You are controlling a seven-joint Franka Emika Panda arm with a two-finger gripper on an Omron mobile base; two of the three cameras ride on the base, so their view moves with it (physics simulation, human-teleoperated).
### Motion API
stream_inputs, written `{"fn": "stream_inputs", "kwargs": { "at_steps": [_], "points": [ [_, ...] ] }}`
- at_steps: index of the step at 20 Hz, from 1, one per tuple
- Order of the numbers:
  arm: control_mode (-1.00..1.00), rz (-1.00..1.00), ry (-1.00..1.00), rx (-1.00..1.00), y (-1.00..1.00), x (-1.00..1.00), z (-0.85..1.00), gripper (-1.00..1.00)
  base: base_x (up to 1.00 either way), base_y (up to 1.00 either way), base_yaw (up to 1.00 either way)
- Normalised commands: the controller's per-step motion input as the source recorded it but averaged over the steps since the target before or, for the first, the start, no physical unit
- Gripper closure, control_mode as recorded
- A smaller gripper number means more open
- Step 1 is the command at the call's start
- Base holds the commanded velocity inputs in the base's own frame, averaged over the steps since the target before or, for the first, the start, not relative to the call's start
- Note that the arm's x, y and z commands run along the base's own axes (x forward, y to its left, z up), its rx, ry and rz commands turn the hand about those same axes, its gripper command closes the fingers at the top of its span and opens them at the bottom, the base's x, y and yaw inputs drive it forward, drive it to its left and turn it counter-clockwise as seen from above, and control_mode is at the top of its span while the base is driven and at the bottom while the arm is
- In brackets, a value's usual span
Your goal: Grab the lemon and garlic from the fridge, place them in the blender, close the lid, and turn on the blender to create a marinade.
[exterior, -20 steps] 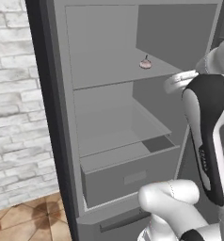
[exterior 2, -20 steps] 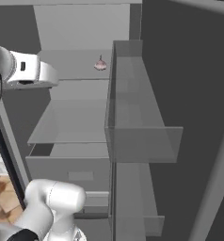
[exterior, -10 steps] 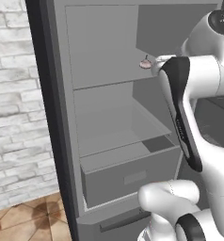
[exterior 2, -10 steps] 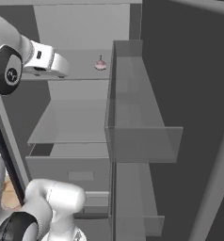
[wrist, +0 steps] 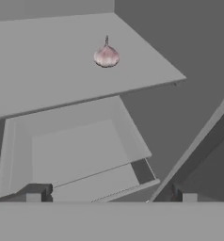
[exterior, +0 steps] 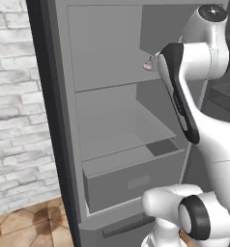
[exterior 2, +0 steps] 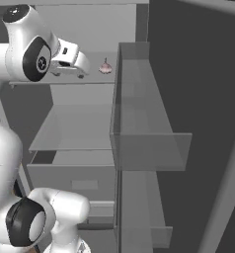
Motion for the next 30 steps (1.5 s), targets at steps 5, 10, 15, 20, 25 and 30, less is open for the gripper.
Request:
{"fn": "stream_inputs", "kwargs": {
  "at_steps": [5, 10, 15, 20, 25, 30],
  "points": [
    [-1.00, 0.00, 0.00, 0.00, 0.00, 0.72, -0.21, -1.00, 0.00, 0.00, 0.00],
    [-1.00, 0.00, 0.00, 0.00, -0.08, 0.53, -0.38, -1.00, 0.00, 0.00, 0.00],
    [-1.00, 0.00, 0.00, 0.00, -0.07, 0.67, -0.16, -1.00, 0.00, 0.00, 0.00],
    [-1.00, 0.00, 0.00, 0.02, -0.05, 0.74, -0.05, -1.00, 0.00, 0.00, 0.00],
    [-1.00, 0.00, 0.00, 0.05, -0.20, 0.52, -0.01, -1.00, 0.00, 0.00, 0.00],
    [-1.00, 0.00, 0.01, 0.01, -0.14, 0.37, -0.19, -1.00, 0.00, 0.00, 0.00]
  ]
}}
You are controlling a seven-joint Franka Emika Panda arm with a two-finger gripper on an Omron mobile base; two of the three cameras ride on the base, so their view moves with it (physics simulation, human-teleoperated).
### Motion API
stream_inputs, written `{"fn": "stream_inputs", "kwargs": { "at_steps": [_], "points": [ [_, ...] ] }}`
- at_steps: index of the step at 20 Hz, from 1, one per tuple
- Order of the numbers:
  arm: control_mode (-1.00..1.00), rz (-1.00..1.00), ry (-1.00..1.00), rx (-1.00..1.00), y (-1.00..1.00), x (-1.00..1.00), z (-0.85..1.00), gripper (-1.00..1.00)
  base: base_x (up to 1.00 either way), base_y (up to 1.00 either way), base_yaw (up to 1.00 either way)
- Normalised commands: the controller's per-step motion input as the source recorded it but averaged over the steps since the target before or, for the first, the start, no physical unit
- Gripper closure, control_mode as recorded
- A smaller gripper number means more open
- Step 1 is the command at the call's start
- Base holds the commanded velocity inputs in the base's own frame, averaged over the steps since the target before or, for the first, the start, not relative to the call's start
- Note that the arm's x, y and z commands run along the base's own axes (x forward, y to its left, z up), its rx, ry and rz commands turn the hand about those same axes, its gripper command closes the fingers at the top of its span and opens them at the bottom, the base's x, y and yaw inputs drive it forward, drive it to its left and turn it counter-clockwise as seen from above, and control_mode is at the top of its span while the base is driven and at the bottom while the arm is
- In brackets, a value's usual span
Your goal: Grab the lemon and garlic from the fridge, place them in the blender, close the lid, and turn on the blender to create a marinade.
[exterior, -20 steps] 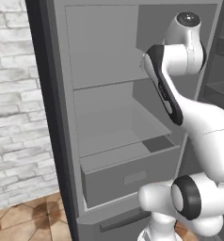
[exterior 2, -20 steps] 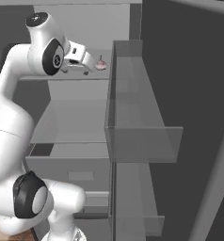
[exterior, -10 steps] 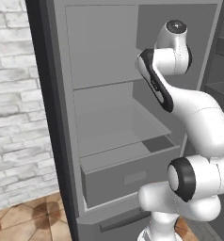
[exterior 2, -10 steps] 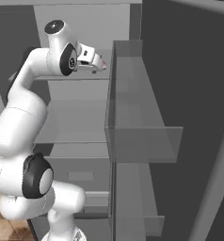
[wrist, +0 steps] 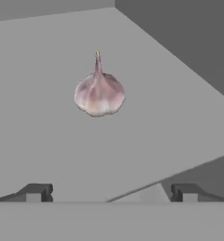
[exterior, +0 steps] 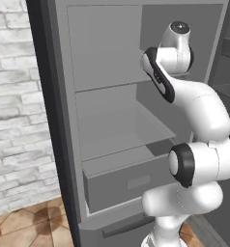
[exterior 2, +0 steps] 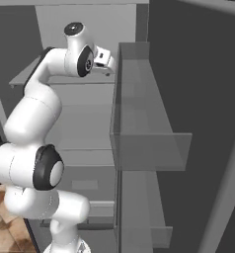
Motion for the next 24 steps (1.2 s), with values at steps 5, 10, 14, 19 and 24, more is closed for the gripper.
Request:
{"fn": "stream_inputs", "kwargs": {
  "at_steps": [5, 10, 14, 19, 24],
  "points": [
    [-1.00, 0.00, 0.00, 0.00, 0.00, 0.45, -0.11, -1.00, 0.00, 0.00, 0.00],
    [-1.00, 0.00, 0.00, 0.00, 0.00, 0.35, -0.09, -1.00, 0.00, 0.00, 0.00],
    [-1.00, 0.00, 0.00, 0.00, 0.00, 0.31, -0.08, -1.00, 0.00, 0.00, 0.00],
    [-1.00, 0.00, 0.00, 0.00, 0.00, 0.32, -0.12, -1.00, 0.00, 0.00, 0.00],
    [-1.00, 0.00, 0.00, 0.00, 0.00, 0.27, -0.10, -1.00, 0.00, 0.00, 0.00]
  ]
}}
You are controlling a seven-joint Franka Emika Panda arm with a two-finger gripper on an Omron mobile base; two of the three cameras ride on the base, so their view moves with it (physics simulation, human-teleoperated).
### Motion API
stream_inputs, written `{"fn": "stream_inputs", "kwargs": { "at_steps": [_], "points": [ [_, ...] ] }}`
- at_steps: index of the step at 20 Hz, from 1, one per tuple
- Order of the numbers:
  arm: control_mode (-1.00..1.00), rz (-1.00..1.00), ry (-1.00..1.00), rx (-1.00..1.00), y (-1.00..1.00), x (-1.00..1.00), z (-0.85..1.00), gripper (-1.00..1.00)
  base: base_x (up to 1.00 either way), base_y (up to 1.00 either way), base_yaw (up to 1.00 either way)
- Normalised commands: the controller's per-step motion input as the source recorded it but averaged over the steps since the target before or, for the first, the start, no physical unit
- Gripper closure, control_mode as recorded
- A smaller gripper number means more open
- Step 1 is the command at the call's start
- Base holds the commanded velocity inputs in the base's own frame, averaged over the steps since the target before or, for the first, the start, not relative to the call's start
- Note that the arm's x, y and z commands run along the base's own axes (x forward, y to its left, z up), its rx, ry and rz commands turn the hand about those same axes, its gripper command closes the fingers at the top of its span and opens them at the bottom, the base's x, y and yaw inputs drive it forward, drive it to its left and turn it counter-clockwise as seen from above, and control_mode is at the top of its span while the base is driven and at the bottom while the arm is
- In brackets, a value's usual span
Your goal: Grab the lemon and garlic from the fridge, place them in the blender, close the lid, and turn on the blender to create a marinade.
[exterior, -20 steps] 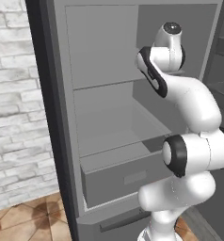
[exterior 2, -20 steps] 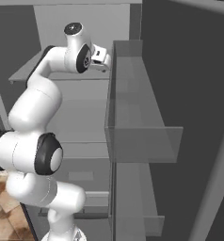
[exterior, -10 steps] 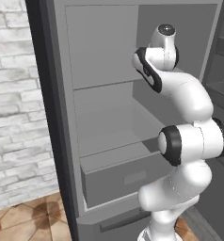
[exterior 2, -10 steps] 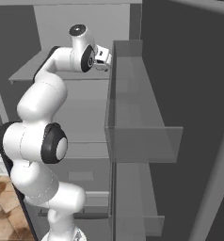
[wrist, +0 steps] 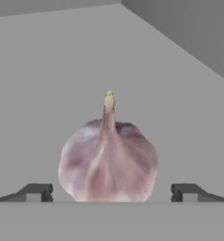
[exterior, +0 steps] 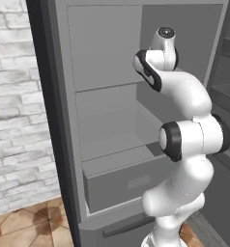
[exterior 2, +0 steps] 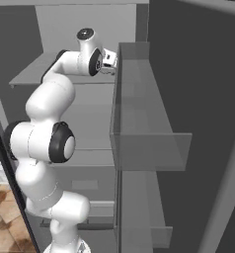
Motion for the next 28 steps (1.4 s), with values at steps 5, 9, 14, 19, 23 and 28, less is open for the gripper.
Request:
{"fn": "stream_inputs", "kwargs": {
  "at_steps": [5, 9, 14, 19, 23, 28],
  "points": [
    [-1.00, 0.00, 0.00, 0.00, 0.00, 0.20, -0.06, -1.00, 0.00, 0.00, 0.00],
    [-1.00, 0.00, 0.00, 0.00, 0.00, 0.14, -0.07, -1.00, 0.00, 0.00, 0.00],
    [-1.00, 0.00, -0.01, 0.00, 0.00, 0.01, -0.20, 1.00, 0.00, 0.00, 0.00],
    [-1.00, 0.00, -0.04, 0.00, 0.00, 0.01, -0.05, 1.00, 0.00, 0.00, 0.00],
    [-1.00, 0.00, -0.14, 0.00, 0.00, -0.44, 0.00, 1.00, 0.00, 0.00, 0.00],
    [-1.00, 0.00, -0.31, 0.00, 0.10, -0.97, 0.02, 1.00, 0.00, 0.00, 0.00]
  ]
}}
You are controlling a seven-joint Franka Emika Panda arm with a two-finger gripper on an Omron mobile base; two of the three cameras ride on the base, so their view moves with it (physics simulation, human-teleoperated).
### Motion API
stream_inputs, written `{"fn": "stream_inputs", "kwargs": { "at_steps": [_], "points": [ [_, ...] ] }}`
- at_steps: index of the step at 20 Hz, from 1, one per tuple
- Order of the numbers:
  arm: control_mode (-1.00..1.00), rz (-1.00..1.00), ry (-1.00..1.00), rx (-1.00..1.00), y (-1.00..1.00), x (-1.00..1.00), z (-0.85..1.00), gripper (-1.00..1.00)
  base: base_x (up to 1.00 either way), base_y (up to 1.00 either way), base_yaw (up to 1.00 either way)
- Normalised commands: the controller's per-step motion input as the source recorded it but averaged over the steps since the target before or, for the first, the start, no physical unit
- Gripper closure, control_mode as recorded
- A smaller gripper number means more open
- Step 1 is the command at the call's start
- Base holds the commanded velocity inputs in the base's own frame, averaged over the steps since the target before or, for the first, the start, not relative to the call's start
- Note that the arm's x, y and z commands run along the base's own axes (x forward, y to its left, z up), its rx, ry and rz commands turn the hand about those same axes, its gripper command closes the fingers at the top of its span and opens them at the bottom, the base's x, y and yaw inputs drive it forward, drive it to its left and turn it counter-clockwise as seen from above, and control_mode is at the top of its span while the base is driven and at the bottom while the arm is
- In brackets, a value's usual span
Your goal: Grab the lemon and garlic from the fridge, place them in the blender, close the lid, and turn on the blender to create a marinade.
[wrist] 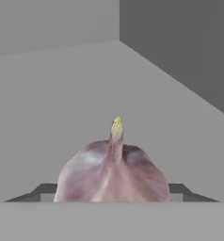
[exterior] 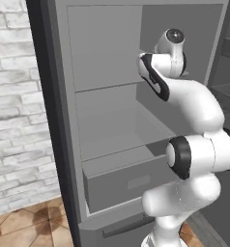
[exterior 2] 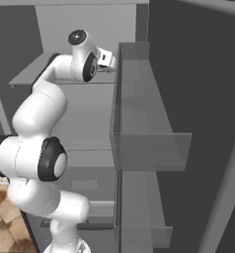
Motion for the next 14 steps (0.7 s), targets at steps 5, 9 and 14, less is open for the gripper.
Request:
{"fn": "stream_inputs", "kwargs": {
  "at_steps": [5, 9, 14],
  "points": [
    [-1.00, 0.04, -0.33, 0.00, 0.10, -1.00, 0.34, 1.00, 0.00, 0.00, 0.00],
    [-1.00, 0.08, -0.16, 0.00, 0.10, -1.00, 0.67, 1.00, 0.00, 0.00, 0.00],
    [-1.00, 0.09, -0.02, 0.00, 0.12, -1.00, 0.59, 1.00, 0.00, 0.00, 0.00]
  ]
}}
